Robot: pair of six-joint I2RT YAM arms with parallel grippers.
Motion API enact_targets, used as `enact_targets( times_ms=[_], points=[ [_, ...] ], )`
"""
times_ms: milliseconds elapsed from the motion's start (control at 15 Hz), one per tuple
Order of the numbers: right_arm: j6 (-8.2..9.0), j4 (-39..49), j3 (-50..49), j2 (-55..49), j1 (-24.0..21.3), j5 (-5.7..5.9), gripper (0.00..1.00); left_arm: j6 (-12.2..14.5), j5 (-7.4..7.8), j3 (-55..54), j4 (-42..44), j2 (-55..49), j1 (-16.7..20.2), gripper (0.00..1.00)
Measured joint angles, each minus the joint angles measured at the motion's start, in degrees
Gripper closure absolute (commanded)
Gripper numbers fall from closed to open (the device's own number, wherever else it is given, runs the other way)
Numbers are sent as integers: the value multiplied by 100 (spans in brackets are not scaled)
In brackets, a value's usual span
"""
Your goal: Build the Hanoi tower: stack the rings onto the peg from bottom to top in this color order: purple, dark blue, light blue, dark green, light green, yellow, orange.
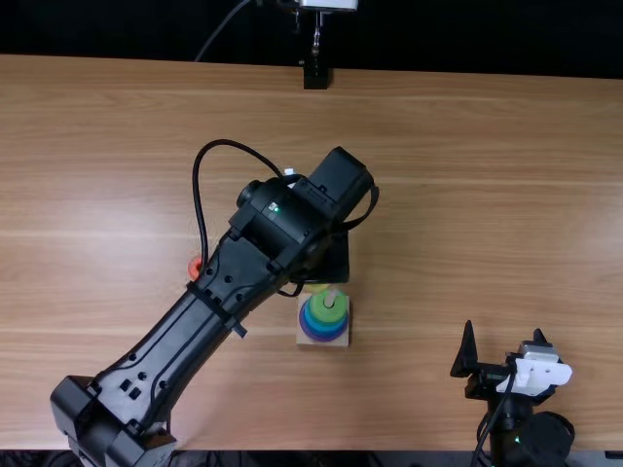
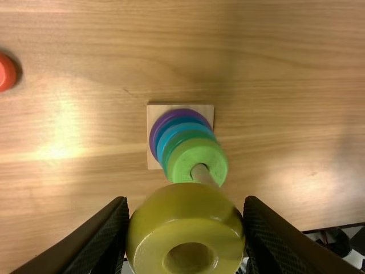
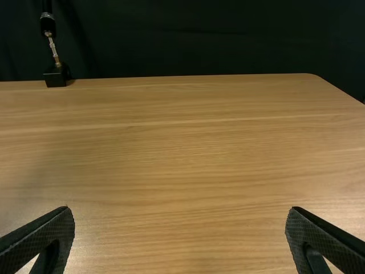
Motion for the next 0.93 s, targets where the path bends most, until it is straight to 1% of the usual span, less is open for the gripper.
enact_targets(
  times_ms=[67,200,400,733,933],
  points=[
    [4,0,0,0,-2,0,0,-22,-2,0,2,2,-72,100],
    [2,0,0,0,-2,0,0,-175,0,0,4,2,-192,100],
    [4,0,0,0,-2,-2,0,-291,0,0,28,2,-260,100],
    [7,0,0,0,-2,0,0,-302,0,0,76,2,-262,100],
    [2,2,0,0,-2,-2,0,-304,0,0,81,2,-343,100]
  ],
)
